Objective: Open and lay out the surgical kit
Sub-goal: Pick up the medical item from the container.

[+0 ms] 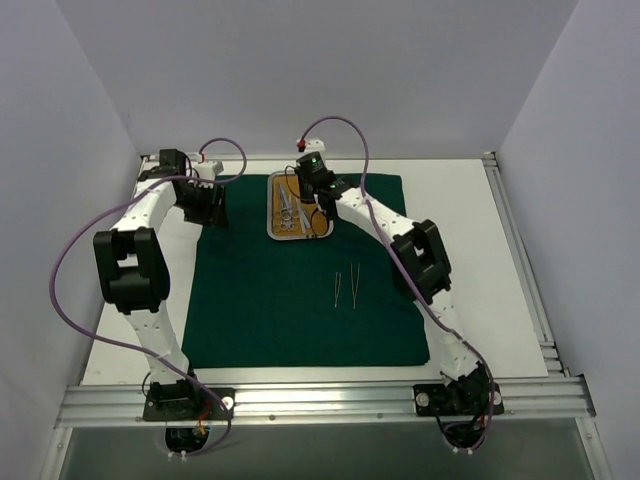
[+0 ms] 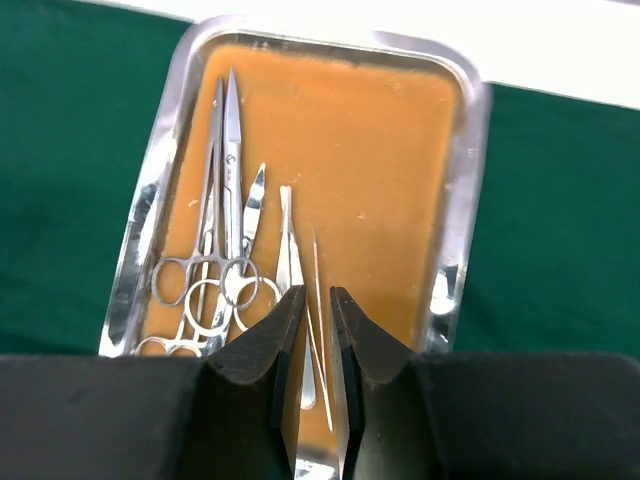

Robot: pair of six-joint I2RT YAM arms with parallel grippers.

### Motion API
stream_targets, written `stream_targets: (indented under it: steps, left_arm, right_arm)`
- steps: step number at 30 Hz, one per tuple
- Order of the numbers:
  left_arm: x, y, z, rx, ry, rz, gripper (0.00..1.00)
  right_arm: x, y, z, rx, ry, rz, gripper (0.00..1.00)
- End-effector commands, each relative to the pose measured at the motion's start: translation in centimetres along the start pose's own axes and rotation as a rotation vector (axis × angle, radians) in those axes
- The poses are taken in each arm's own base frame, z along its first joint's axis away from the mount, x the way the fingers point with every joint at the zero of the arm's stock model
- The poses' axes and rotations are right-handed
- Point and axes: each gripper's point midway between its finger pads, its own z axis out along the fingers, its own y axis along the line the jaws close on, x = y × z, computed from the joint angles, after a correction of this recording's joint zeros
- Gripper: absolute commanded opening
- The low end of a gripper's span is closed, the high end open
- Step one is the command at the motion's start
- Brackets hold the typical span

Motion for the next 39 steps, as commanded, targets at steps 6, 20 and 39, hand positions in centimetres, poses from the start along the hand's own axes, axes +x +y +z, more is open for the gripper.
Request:
stream_targets:
  steps: [6,20,39]
  left_arm:
    - [-1.2,-0.2,-0.5,0.004,-0.027,0.036,0.67]
    - [-1.0,-0.2,-0.2,0.011,-0.022,0.035,0.67]
    - [-0.8,-0.1,0.2,0.013,-0.014,0.033,0.67]
  right_arm:
    - [1.4,1.2,4.0,-0.076,0.061,-0.05,0.11]
    - [4.6,0.3,5.6,-0.065,0.116,-0.015,0.06]
    - [7.6,0.2,5.9,-0.073,0.186,-0.019,0.07]
